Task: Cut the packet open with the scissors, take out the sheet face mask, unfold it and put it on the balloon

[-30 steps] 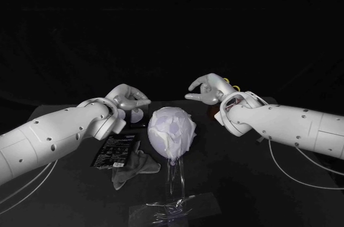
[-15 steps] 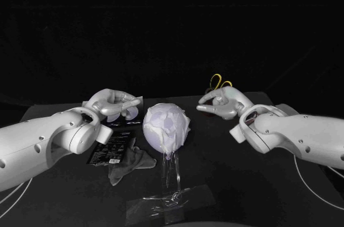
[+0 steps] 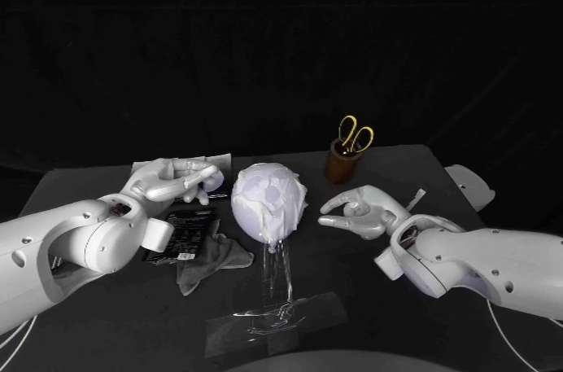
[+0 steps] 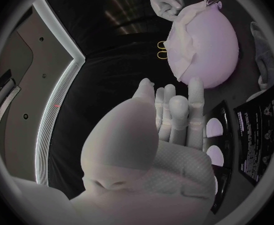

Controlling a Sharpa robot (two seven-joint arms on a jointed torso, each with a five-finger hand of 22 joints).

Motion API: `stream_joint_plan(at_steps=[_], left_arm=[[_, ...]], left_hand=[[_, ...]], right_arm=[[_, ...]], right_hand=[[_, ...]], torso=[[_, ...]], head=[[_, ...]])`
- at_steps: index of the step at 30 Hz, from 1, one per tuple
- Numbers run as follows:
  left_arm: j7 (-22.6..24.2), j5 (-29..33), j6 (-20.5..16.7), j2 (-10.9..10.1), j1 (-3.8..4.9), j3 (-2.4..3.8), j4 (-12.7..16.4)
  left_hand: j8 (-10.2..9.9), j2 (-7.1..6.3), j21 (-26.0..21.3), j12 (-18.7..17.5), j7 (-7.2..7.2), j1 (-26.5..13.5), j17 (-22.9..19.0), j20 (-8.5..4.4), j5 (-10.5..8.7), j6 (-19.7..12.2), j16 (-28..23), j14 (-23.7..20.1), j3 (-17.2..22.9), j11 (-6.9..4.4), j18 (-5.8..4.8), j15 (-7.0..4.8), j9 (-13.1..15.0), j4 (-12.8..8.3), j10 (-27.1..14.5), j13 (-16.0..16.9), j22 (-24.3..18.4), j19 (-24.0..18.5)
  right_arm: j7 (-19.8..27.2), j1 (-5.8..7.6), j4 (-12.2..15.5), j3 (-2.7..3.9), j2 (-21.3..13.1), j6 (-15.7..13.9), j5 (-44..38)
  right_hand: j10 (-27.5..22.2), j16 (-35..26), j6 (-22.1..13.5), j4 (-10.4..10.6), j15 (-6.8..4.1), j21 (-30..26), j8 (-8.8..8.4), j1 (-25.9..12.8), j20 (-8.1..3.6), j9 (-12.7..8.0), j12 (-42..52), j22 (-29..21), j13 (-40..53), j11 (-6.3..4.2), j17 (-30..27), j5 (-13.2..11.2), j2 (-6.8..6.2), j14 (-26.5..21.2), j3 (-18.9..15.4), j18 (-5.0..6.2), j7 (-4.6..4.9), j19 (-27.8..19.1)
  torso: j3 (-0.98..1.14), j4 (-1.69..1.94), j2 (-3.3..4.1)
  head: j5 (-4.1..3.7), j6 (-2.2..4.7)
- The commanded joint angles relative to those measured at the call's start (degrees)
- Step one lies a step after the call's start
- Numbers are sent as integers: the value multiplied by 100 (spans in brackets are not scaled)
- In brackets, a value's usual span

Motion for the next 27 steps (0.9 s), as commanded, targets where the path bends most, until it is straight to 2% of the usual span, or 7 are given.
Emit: stream_joint_plan(at_steps=[1,3,7,11,16,27], left_arm=[[184,91,154,-25,-19,0,92],[158,-2,156,-42,-36,-4,132],[128,-104,141,-56,-80,-10,177],[114,-146,115,-59,-119,-12,196],[102,-164,89,-60,-137,-13,206],[79,-186,47,-67,-147,-14,209]], left_hand=[[-37,-66,180,172,-53,6,609,-38,22,0,96,351,-67,-32,9,-33,-7,8,56,105,197,190],[-39,-69,231,219,-59,-5,722,-47,20,2,112,414,-79,-37,-3,-41,-8,9,61,135,263,244],[-45,-69,561,502,-83,-53,1385,-90,21,17,191,773,-146,-73,-83,-78,-4,8,88,321,722,601],[-46,-58,644,620,-91,-38,1570,-104,21,24,205,866,-163,-84,-101,-90,-1,5,79,405,829,674],[-45,-53,669,653,-94,-31,1618,-109,21,28,208,889,-168,-88,-106,-93,0,5,69,431,861,695],[-44,-47,691,682,-98,-14,1685,-113,21,32,212,920,-171,-91,-110,-97,3,3,46,458,886,709]], right_arm=[[-18,-47,0,6,58,-291,-72],[-106,-74,-17,6,110,-394,-102],[-262,-126,-61,6,234,-612,-137],[-351,-166,-110,7,376,-760,-89],[-387,-185,-141,7,533,-820,23],[-431,-196,-222,8,769,-970,245]], right_hand=[[613,20,64,-39,1,72,-58,242,15,-23,661,1261,417,-131,1510,-27,182,608,-19,-65,2,253],[638,20,66,-39,2,95,-79,244,15,-34,711,1267,455,-129,1510,-27,177,608,-26,-69,6,263],[698,20,60,-40,7,117,-133,248,18,-60,835,1272,550,-120,1510,-30,177,608,-36,-74,17,273],[756,20,67,-33,14,139,-171,239,22,-79,956,1277,643,-111,1510,-30,185,608,-46,-78,24,282],[770,20,71,-14,21,167,-203,212,26,-94,989,1285,670,-104,1510,-31,192,608,-62,-84,33,294],[783,20,89,84,42,185,-292,66,44,-132,1042,1288,714,-81,1510,-38,200,608,-156,-86,52,299]], torso=[[-3,8,-19],[-1,13,-4],[-3,2,11],[3,-1,-1],[3,3,5],[-1,6,7]], head=[[16,-22],[-1,-14],[-34,-21],[-63,-48],[-88,-64],[-79,-79]])
